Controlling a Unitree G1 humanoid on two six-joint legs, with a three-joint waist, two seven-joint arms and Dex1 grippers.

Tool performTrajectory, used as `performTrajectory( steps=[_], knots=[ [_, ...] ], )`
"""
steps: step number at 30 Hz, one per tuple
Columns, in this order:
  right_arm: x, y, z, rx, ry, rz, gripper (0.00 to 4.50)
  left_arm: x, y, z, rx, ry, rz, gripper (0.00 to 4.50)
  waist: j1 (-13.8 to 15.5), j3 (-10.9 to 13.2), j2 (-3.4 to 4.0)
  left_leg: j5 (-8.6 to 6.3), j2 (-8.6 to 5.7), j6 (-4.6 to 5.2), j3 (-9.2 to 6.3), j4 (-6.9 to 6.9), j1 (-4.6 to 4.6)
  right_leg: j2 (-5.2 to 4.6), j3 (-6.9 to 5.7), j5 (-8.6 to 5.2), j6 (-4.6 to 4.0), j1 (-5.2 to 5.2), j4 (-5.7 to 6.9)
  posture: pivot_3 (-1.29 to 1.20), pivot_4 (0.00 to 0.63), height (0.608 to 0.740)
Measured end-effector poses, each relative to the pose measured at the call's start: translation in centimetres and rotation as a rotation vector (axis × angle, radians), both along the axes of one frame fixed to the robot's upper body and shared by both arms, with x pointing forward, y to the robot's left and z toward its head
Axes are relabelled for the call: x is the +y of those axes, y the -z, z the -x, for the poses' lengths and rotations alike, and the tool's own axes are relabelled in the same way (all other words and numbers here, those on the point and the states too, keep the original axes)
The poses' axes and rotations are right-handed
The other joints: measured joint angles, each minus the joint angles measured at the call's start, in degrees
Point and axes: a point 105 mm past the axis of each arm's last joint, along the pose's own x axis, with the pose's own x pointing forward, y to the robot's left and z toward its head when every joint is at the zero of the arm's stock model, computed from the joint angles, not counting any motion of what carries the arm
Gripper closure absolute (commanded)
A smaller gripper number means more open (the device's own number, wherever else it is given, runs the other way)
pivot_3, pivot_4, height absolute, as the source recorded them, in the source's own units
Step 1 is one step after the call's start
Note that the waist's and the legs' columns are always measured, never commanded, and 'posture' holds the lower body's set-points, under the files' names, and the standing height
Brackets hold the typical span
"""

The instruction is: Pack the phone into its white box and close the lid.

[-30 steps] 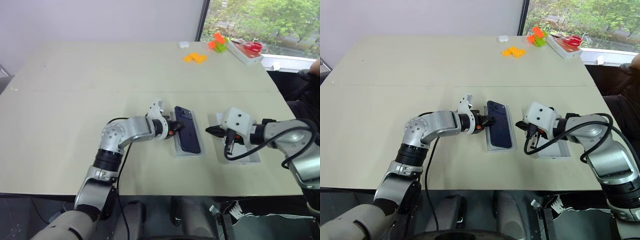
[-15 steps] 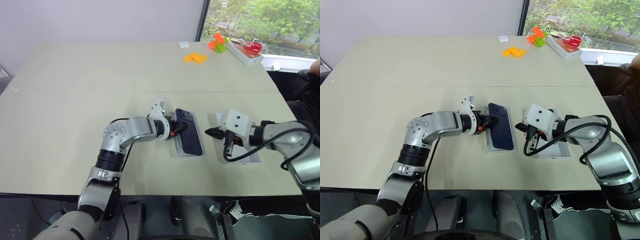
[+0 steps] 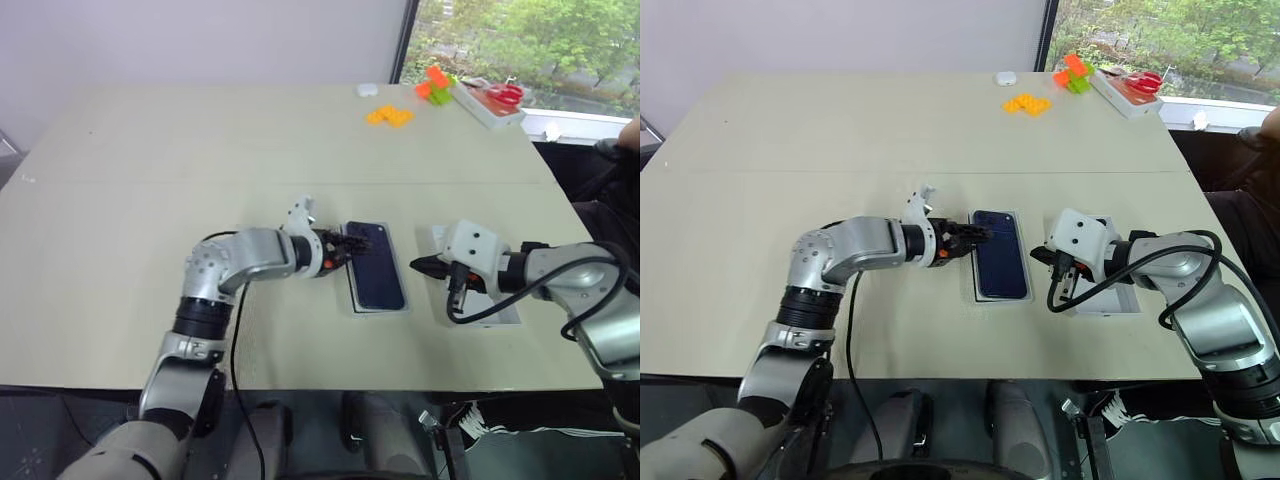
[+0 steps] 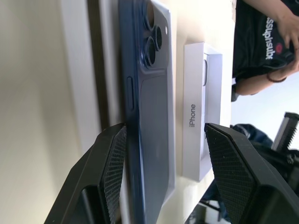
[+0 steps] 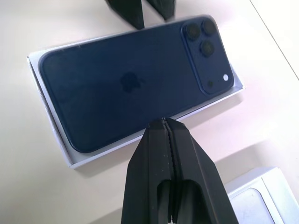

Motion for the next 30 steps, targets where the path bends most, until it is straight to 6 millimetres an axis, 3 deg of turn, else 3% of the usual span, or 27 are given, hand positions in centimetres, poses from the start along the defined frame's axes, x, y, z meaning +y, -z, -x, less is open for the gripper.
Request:
performTrajectory(
  steps=[5, 11, 15, 17, 22, 30],
  knots=[
    [0.1, 0.0, -0.1, -0.005, -0.01, 0.001, 4.5, 2.2, -1.4, 0.1, -0.103, 0.001, -0.042, 1.72, -0.2, 0.0, 0.0, 0.01, 0.0, -0.01, 0.01, 0.0, 0.04, 0.02, -0.02, 0.0, 0.0, 0.03, 0.0, 0.0, 0.15, 0.726],
    [0.3, -0.2, -0.6, -0.015, -0.009, -0.013, 4.5, 9.4, -3.8, -1.2, -0.329, -0.175, -0.267, 1.72, -0.3, 0.0, 0.01, 0.05, 0.05, -0.09, 0.05, -0.02, 0.07, 0.1, -0.06, -0.04, -0.17, 0.04, 0.01, 0.0, 0.15, 0.726],
    [1.3, -0.1, -1.0, -0.026, -0.018, -0.051, 4.5, 13.6, -3.0, -2.0, -0.505, -0.299, -0.539, 1.72, -0.2, 0.0, 0.0, 0.05, 0.04, -0.1, 0.22, -0.02, 0.03, 0.07, -0.06, -0.07, -0.23, 0.04, -0.06, 0.0, 0.15, 0.726],
    [1.8, -0.1, -1.1, -0.038, -0.021, -0.078, 4.5, 14.7, -2.3, -1.8, -0.598, -0.293, -0.653, 1.72, -0.2, 0.0, 0.0, 0.05, 0.04, -0.1, 0.27, -0.04, 0.02, 0.05, -0.03, -0.07, -0.24, 0.03, -0.07, 0.0, 0.15, 0.726],
    [2.3, -0.3, -1.4, -0.051, -0.024, -0.115, 4.5, 13.9, -0.8, -0.5, -0.803, -0.151, -0.735, 1.72, -0.1, 0.0, 0.0, 0.01, 0.06, -0.03, 0.36, -0.03, -0.01, -0.01, -0.01, -0.08, -0.24, 0.03, -0.11, 0.0, 0.15, 0.726],
    [1.0, 0.4, -1.9, -0.005, 0.033, -0.104, 4.5, 12.7, 2.0, 1.9, -0.878, 0.048, -0.695, 1.72, -0.2, 0.0, 0.0, -0.04, 0.19, 0.08, 0.39, -0.02, 0.02, 0.11, -0.01, -0.2, -0.05, 0.0, -0.08, 0.0, 0.15, 0.726]
  ],
)
